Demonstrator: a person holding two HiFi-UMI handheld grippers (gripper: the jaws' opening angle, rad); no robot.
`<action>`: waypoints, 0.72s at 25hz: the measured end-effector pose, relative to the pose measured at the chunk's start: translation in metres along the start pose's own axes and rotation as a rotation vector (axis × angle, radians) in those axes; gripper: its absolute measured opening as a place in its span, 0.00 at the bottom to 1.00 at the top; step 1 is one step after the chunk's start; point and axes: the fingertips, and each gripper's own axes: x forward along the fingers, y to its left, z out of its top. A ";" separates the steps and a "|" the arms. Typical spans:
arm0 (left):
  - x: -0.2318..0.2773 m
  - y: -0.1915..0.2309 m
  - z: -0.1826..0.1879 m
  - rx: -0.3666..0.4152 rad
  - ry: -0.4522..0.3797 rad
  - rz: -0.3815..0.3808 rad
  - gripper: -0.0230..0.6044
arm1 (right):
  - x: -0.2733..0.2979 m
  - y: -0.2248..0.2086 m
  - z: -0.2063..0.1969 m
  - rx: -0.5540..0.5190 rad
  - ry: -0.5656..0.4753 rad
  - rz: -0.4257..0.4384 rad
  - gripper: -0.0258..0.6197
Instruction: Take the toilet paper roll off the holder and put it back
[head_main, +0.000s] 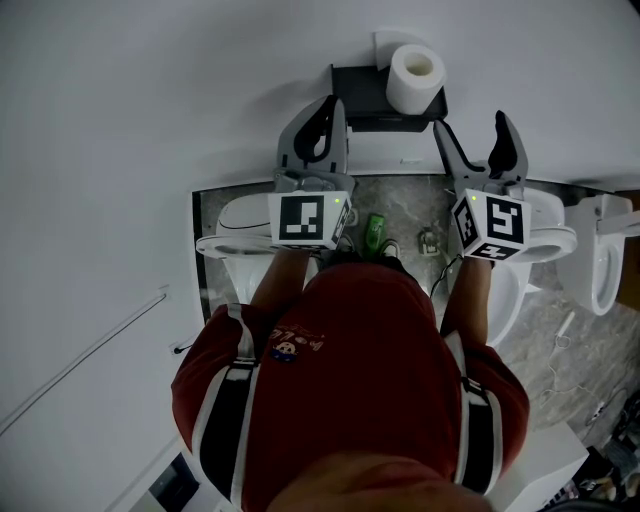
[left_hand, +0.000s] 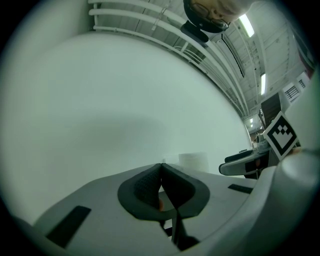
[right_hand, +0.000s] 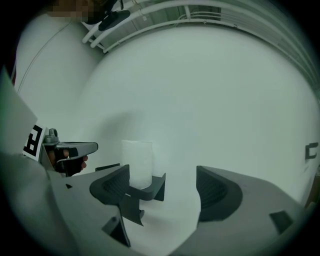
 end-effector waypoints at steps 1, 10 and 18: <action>0.000 0.001 0.000 -0.002 0.004 0.003 0.07 | 0.000 0.000 0.000 -0.012 0.000 -0.003 0.70; 0.003 0.002 0.003 0.000 -0.006 0.003 0.07 | 0.003 0.002 0.005 0.005 -0.024 0.002 0.51; 0.004 0.002 0.003 -0.002 -0.009 -0.003 0.07 | 0.003 -0.002 0.007 0.018 -0.033 -0.025 0.30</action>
